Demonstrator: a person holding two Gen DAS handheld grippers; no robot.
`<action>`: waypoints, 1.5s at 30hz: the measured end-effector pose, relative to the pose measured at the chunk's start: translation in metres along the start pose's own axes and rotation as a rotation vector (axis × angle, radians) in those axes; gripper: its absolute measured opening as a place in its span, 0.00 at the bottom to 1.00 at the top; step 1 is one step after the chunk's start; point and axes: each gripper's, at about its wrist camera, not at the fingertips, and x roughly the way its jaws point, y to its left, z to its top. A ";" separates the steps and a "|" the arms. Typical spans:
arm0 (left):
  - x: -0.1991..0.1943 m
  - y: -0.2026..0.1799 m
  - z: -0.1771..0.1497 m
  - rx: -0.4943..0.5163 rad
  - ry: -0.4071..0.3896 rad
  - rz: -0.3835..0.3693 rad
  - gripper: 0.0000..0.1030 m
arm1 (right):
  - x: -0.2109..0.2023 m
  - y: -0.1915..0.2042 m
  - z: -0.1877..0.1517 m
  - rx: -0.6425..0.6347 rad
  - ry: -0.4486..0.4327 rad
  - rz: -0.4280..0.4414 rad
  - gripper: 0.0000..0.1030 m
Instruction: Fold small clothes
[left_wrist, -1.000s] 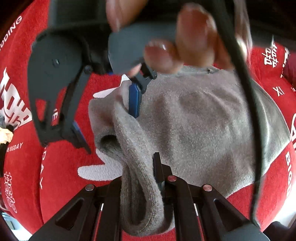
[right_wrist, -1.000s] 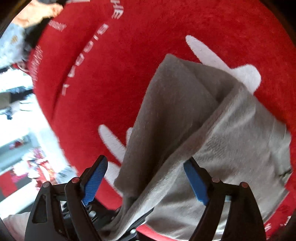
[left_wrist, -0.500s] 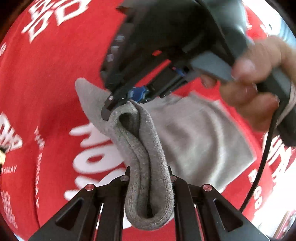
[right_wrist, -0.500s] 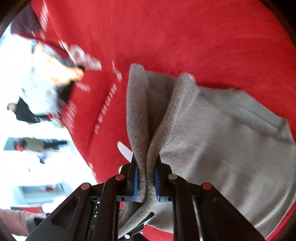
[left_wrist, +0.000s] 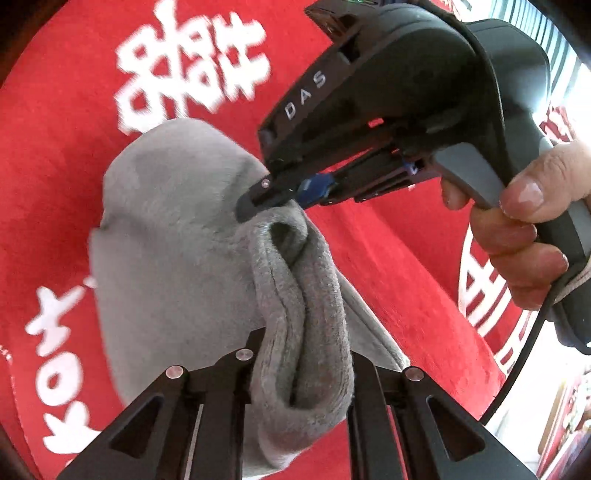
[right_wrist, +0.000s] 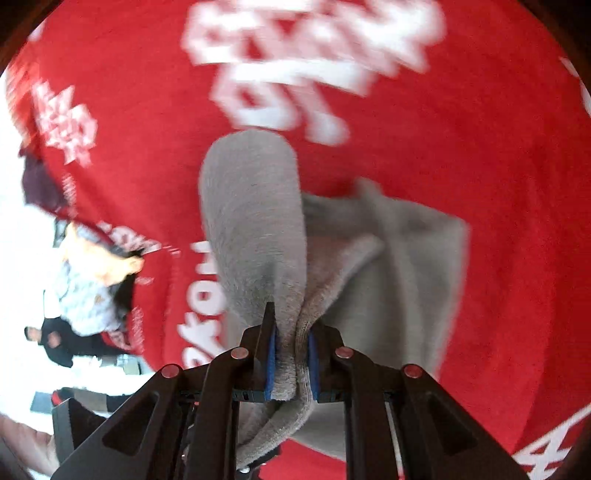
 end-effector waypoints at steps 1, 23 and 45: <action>0.007 -0.004 -0.002 0.003 0.018 -0.004 0.11 | 0.004 -0.014 -0.004 0.025 0.008 -0.009 0.15; -0.034 -0.008 -0.020 -0.056 0.051 -0.019 0.41 | -0.012 -0.091 -0.018 0.201 -0.055 -0.129 0.41; -0.012 0.137 -0.084 -0.409 0.213 0.062 0.63 | -0.015 -0.069 -0.135 0.263 0.053 -0.183 0.05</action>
